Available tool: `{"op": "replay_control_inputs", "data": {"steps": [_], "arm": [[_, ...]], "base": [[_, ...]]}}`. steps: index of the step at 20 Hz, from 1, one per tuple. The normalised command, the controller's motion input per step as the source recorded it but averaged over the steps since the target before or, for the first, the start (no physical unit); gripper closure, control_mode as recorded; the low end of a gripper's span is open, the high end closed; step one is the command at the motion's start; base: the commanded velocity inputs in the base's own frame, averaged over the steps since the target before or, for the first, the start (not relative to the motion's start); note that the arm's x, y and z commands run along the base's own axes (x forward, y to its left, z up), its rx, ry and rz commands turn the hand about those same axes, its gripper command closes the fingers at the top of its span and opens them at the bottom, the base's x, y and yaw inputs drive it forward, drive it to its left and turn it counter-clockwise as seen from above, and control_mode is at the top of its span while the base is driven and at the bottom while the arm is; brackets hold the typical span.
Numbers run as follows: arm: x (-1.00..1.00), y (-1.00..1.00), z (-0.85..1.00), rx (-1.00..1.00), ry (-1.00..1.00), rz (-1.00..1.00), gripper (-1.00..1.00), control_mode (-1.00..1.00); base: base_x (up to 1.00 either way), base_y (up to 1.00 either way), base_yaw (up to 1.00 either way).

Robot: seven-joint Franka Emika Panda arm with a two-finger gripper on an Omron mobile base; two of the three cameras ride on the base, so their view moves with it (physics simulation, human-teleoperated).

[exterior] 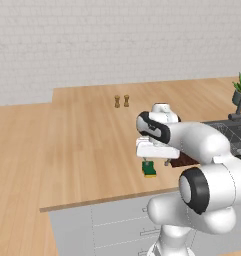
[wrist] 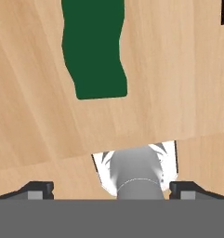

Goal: Pick up the sponge from the counter and clean the cutting board by briefly scrubbing or pressing down on the cutting board. Once finished, release the sponge.

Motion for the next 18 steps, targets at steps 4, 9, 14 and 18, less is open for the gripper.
{"op": "replay_control_inputs", "data": {"steps": [4, 9, 14, 18], "arm": [[0.11, 0.00, -0.06, -0.03, -0.16, 0.00, -1.00, -1.00], [0.17, 0.00, -0.12, -0.01, -0.09, 0.00, -1.00, -1.00], [0.31, 0.00, -0.14, -0.03, -0.05, 0.00, -1.00, -1.00], [0.37, 0.00, -0.21, -0.05, -0.03, 0.00, -1.00, -1.00]], "base": [[0.00, 0.00, 0.00], [0.00, 0.00, 0.00], [0.00, 0.00, 0.00], [0.00, 0.00, 0.00]]}}
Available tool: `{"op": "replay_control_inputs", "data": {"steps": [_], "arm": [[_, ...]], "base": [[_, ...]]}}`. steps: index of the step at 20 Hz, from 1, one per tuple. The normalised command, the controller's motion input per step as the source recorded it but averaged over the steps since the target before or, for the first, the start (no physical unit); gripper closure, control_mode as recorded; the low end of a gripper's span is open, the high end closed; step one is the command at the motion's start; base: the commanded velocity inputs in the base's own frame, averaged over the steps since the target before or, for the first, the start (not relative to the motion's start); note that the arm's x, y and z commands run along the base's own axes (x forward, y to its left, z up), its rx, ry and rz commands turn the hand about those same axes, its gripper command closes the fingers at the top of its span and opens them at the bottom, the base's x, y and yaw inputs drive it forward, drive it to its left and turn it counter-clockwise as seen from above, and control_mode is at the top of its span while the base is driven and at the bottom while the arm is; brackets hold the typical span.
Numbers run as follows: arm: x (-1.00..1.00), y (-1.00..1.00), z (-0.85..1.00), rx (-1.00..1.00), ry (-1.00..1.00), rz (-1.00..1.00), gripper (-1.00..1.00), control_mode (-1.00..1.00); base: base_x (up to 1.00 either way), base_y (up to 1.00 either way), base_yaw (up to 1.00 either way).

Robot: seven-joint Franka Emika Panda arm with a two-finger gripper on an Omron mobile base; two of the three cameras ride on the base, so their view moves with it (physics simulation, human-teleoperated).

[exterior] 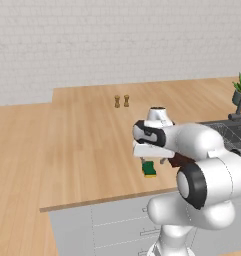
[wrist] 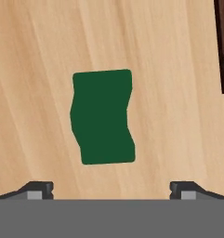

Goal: Pick up the sponge from the counter and clean the cutting board by briefly scrubbing or pressing down on the cutting board. Once finished, release the sponge.

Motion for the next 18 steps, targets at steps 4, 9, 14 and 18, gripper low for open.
{"op": "replay_control_inputs", "data": {"steps": [4, 9, 14, 18], "arm": [[0.10, 0.00, -0.27, -0.01, 0.00, 0.00, -1.00, -1.00], [0.18, 0.00, -0.20, -0.02, 0.00, 0.00, -1.00, -1.00], [0.21, 0.01, -0.22, -0.02, 0.00, 0.00, -1.00, -1.00], [0.12, 0.02, -0.28, 0.00, 0.00, 0.00, -1.00, -1.00]], "base": [[0.00, 0.00, 0.00], [0.00, 0.00, 0.00], [0.00, 0.00, 0.00], [0.00, 0.00, 0.00]]}}
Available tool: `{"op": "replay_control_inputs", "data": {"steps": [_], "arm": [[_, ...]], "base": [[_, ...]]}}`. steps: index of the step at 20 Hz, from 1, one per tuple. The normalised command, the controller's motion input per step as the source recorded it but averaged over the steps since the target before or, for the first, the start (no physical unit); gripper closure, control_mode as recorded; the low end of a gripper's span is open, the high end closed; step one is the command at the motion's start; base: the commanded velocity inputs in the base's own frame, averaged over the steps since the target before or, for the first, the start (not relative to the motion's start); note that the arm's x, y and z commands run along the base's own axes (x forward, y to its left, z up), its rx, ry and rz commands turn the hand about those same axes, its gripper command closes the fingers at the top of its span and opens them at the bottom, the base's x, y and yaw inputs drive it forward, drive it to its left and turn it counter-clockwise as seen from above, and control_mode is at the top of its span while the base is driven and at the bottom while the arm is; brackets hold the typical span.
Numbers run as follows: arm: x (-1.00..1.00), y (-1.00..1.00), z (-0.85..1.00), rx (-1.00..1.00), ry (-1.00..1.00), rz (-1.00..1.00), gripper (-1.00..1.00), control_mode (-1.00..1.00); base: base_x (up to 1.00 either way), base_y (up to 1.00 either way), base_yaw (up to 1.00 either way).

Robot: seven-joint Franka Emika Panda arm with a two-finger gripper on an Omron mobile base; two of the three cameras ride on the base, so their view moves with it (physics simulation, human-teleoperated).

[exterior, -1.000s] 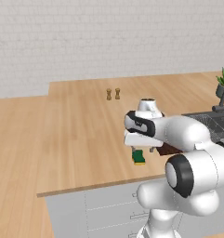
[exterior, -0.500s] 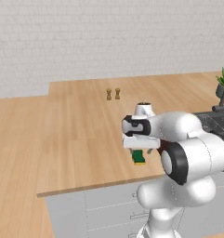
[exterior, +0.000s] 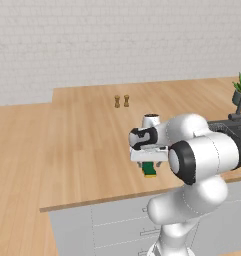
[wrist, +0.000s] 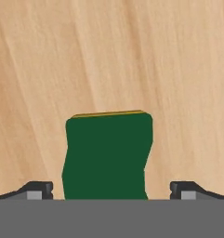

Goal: Pick up the sponge from the counter and clean the cutting board by briefly scrubbing or pressing down on the cutting board. Once finished, release the sponge.

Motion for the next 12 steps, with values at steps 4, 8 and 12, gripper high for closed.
{"op": "replay_control_inputs", "data": {"steps": [4, 8, 12], "arm": [[0.09, 0.02, -0.26, 0.00, 0.00, 0.00, -1.00, -1.00], [0.09, 0.00, -0.22, 0.00, 0.00, 0.00, -1.00, -1.00], [0.07, 0.00, -0.15, 0.00, 0.00, 0.00, -1.00, -1.00]], "base": [[0.00, 0.00, 0.00], [0.00, 0.00, 0.00], [0.00, 0.00, 0.00]]}}
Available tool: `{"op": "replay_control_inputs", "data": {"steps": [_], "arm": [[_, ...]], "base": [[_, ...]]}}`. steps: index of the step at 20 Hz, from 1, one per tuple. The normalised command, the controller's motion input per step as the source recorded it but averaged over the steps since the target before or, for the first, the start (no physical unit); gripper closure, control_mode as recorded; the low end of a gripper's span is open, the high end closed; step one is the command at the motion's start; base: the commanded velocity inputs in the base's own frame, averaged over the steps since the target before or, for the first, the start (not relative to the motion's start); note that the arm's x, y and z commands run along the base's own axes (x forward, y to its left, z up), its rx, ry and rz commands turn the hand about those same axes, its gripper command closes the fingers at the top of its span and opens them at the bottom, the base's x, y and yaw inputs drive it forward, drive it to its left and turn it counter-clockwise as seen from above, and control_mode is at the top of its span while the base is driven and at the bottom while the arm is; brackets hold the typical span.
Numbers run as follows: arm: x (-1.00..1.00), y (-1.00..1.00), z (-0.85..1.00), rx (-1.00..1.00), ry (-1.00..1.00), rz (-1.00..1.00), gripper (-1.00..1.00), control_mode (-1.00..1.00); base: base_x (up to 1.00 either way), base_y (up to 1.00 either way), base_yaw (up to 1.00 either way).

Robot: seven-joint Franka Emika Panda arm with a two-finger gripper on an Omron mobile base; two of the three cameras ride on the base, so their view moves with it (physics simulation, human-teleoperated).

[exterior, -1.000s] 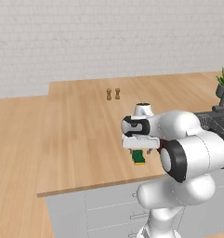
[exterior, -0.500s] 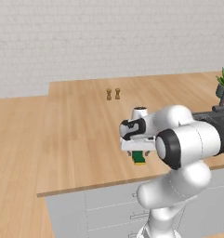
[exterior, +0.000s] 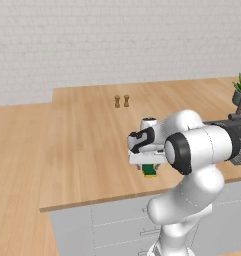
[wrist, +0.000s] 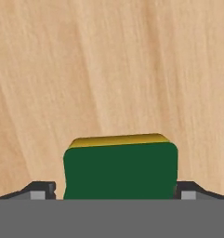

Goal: Pick up the sponge from the counter and clean the cutting board by briefly scrubbing or pressing down on the cutting board. Once finished, release the sponge.

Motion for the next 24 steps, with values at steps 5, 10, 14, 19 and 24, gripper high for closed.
{"op": "replay_control_inputs", "data": {"steps": [5, 10, 14, 19, 24], "arm": [[0.01, 0.02, -0.26, 0.00, 0.00, 0.00, -1.00, -1.00], [0.00, 0.00, -0.31, -0.01, 0.00, 0.00, 1.00, -1.00], [0.00, 0.01, -0.02, 0.00, -0.03, 0.00, 1.00, -1.00], [0.00, -0.12, 0.16, 0.00, -0.10, 0.00, 1.00, -1.00], [0.16, -0.54, 0.30, 0.00, -0.14, 0.00, 1.00, -1.00]], "base": [[0.00, 0.00, 0.00], [0.00, 0.00, 0.00], [0.00, 0.00, 0.00], [0.00, 0.00, 0.00], [0.00, 0.00, 0.00]]}}
